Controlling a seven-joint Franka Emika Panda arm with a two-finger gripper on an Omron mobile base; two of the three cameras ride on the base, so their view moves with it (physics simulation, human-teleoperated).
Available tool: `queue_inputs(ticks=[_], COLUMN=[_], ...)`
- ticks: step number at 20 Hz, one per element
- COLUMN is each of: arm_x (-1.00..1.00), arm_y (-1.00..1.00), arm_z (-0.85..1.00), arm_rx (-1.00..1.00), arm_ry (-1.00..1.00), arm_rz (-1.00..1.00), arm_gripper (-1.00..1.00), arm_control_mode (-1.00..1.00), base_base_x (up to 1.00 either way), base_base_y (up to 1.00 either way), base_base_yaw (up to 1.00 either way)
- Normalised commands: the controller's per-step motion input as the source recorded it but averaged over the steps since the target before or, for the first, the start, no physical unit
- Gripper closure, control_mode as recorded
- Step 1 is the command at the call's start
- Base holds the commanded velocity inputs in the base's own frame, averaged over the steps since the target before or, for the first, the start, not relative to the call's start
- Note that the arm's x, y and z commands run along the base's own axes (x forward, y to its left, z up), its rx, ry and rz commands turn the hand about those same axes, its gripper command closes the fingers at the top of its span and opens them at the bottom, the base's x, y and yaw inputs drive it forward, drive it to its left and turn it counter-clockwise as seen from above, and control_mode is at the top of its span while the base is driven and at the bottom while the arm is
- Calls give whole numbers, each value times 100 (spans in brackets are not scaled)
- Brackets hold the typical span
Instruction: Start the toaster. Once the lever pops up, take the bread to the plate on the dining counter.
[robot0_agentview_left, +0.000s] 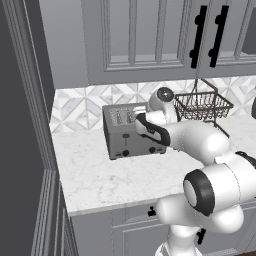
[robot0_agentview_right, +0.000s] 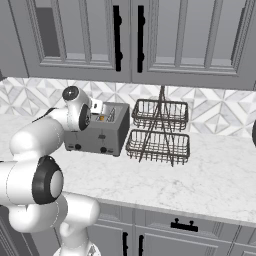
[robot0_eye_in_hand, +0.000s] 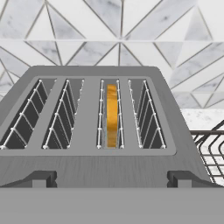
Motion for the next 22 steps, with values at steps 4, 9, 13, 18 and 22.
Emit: queue_inputs(ticks=[4,9,13,18,22], arm_x=[0,0,0,0,0], arm_y=[0,0,0,0,0], arm_z=[0,0,0,0,0], arm_rx=[0,0,0,0,0], arm_ry=[0,0,0,0,0], arm_rz=[0,0,0,0,0], arm_gripper=[-100,-100,-100,-100,-100], arm_control_mode=[-100,-100,-100,-100,-100], base_base_x=[0,0,0,0,0], base_base_y=[0,0,0,0,0], base_base_yaw=[0,0,0,0,0])
